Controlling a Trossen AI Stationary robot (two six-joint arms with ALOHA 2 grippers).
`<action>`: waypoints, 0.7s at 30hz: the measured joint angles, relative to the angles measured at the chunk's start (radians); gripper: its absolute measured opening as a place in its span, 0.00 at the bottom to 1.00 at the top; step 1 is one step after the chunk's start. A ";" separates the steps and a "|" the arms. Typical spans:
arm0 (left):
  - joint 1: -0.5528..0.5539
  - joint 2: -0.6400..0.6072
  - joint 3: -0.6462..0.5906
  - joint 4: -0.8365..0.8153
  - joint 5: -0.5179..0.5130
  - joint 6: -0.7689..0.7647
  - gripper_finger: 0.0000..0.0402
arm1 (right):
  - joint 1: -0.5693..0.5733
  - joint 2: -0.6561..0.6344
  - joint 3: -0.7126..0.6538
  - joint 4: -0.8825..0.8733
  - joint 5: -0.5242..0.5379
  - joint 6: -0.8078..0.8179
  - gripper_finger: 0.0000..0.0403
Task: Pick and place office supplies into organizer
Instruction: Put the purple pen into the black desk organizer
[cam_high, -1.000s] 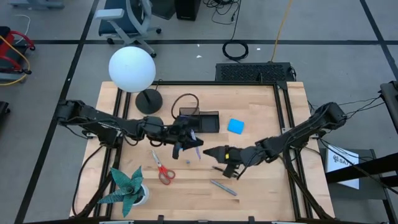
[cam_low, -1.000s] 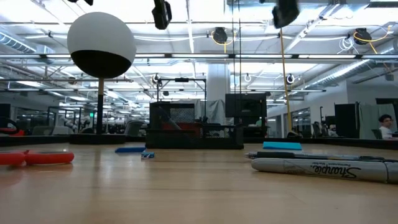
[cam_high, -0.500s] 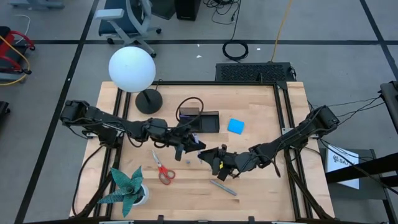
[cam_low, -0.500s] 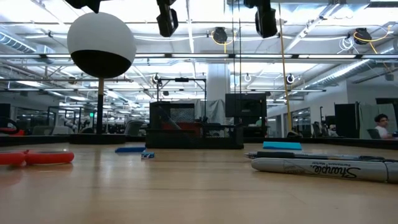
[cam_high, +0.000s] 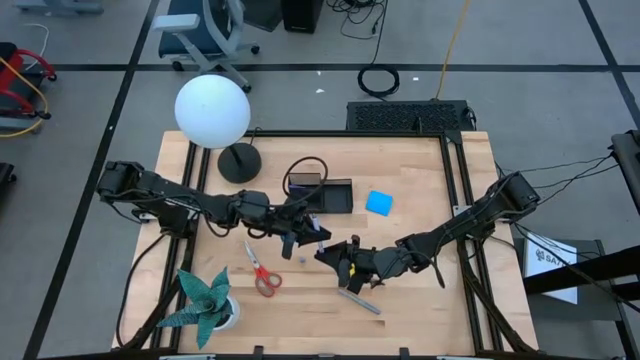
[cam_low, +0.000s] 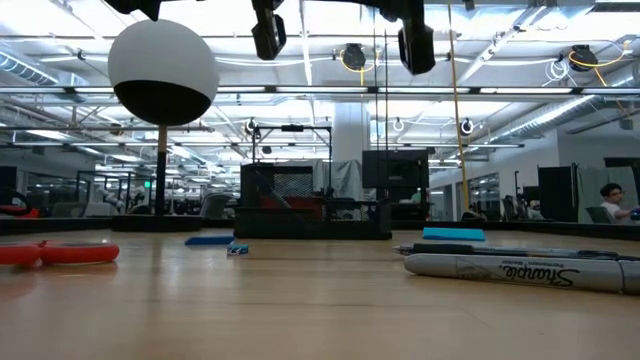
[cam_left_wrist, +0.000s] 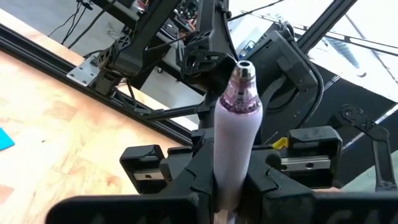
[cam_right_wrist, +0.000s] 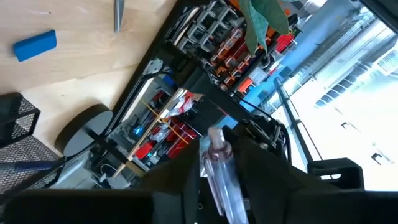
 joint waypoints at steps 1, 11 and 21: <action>-0.001 0.000 0.000 -0.002 0.000 0.002 0.08 | 0.000 0.000 0.000 -0.001 0.000 0.000 0.22; -0.005 0.015 0.002 -0.005 -0.006 -0.030 0.09 | 0.000 0.000 0.000 -0.006 -0.002 -0.002 0.11; -0.005 0.017 0.002 -0.021 -0.023 0.031 0.35 | 0.022 -0.001 0.001 0.007 0.046 0.120 0.10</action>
